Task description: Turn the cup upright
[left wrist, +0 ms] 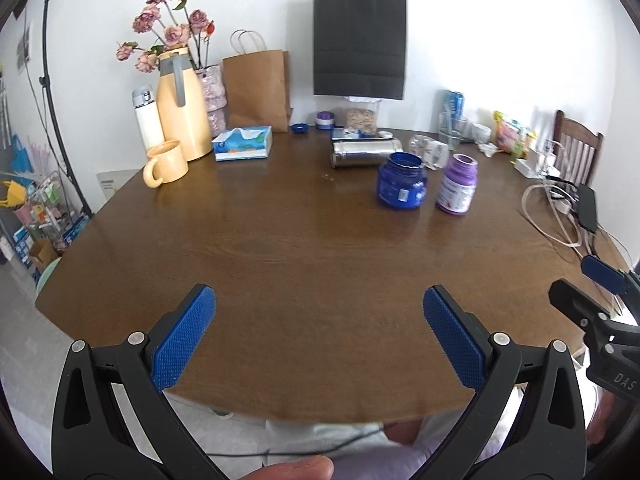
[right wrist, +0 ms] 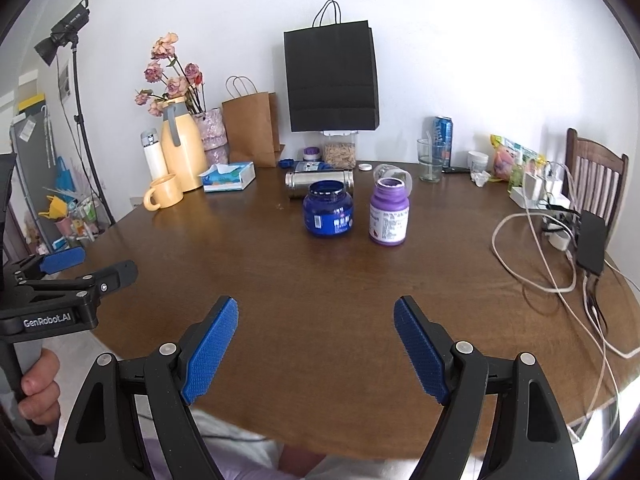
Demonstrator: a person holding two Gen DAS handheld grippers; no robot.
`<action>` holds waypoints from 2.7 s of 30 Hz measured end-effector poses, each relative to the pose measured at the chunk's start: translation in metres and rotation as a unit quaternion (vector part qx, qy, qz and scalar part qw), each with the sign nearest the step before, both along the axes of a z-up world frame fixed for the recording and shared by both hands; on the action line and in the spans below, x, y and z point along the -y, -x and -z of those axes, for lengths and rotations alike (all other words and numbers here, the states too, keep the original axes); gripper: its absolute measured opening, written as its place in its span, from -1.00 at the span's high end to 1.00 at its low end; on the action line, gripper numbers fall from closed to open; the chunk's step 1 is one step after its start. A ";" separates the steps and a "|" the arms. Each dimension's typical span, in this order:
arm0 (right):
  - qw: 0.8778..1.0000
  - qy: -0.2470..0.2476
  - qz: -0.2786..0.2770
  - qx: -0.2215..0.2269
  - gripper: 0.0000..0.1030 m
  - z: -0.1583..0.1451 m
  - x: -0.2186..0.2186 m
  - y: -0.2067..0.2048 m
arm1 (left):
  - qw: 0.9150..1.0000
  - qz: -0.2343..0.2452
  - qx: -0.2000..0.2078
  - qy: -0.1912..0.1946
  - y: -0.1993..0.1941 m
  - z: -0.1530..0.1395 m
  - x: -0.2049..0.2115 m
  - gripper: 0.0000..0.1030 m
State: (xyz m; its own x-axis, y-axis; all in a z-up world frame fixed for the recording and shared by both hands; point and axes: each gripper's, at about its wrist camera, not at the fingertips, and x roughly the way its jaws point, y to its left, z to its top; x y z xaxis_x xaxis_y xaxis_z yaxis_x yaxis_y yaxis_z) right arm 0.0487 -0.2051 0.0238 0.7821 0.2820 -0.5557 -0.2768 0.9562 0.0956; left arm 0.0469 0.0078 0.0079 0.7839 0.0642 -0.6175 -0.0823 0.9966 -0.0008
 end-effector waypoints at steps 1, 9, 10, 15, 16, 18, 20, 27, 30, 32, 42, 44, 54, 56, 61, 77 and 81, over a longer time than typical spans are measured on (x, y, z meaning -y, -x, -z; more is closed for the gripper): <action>1.000 -0.001 -0.002 -0.002 -0.63 0.000 0.000 -0.007 | 1.000 -0.003 -0.004 0.003 -0.007 0.001 0.000 -1.00; 1.000 0.007 -0.026 0.017 -0.63 -0.009 0.002 -0.086 | 1.000 -0.020 -0.006 0.009 -0.069 0.002 0.004 -1.00; 0.999 0.005 -0.036 0.024 -0.63 -0.012 0.001 -0.097 | 1.000 -0.025 -0.003 0.009 -0.082 -0.001 0.006 -1.00; 0.994 0.001 -0.091 0.060 -0.63 -0.027 -0.004 -0.171 | 0.999 -0.036 0.013 0.011 -0.145 -0.012 0.013 -1.00; 0.993 0.002 -0.098 0.062 -0.63 -0.028 -0.005 -0.182 | 0.999 -0.038 0.017 0.008 -0.159 -0.014 0.015 -1.00; 0.992 0.000 -0.111 0.065 -0.63 -0.029 -0.010 -0.220 | 0.999 -0.046 0.019 0.002 -0.191 -0.015 0.018 -1.00; 0.992 -0.009 -0.113 0.048 -0.63 -0.026 -0.013 -0.253 | 0.999 -0.048 0.017 0.002 -0.221 -0.014 0.018 -1.00; 0.989 -0.022 -0.144 -0.025 -0.63 0.005 -0.022 -0.358 | 0.999 -0.053 0.002 -0.008 -0.306 0.002 0.015 -1.00; 0.993 -0.020 -0.103 0.052 -0.63 -0.010 -0.018 -0.380 | 0.999 -0.051 -0.013 -0.009 -0.343 0.014 0.008 -1.00; 0.991 -0.026 -0.116 0.059 -0.63 -0.016 -0.025 -0.392 | 0.998 -0.053 -0.020 -0.014 -0.360 0.020 0.006 -1.00; 0.929 0.153 -0.319 -0.109 -0.63 0.037 -0.109 -0.472 | 0.993 -0.043 -0.094 0.048 -0.391 0.061 -0.025 -1.00; 0.919 0.174 -0.325 -0.139 -0.62 0.057 -0.110 -0.484 | 0.991 -0.039 -0.112 0.066 -0.391 0.067 -0.030 -1.00; 0.892 0.212 -0.361 -0.170 -0.60 0.091 -0.132 -0.479 | 0.986 -0.055 -0.125 0.098 -0.394 0.076 -0.042 -0.99; 0.889 0.217 -0.361 -0.178 -0.60 0.094 -0.137 -0.479 | 0.983 -0.047 -0.132 0.123 -0.396 0.080 -0.045 -0.95; 0.871 0.226 -0.373 -0.226 -0.55 0.105 -0.152 -0.480 | 0.978 -0.020 -0.125 0.168 -0.398 0.078 -0.047 -0.94; 0.858 0.201 -0.382 -0.280 -0.42 0.105 -0.206 -0.467 | 0.916 -0.048 -0.176 0.357 -0.436 0.107 -0.086 -0.64; 0.839 0.168 -0.417 -0.307 -0.42 0.096 -0.216 -0.440 | 0.928 -0.055 -0.193 0.314 -0.433 0.106 -0.099 -0.45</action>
State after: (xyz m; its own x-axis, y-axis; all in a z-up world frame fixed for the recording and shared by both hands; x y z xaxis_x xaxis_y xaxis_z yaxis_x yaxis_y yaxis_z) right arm 0.4891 0.0104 -0.0719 -0.0710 0.3361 -0.9392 -0.8601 0.4562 0.2283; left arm 0.4800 0.1068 -0.0976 0.5069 -0.3367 -0.7935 -0.2976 0.7956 -0.5277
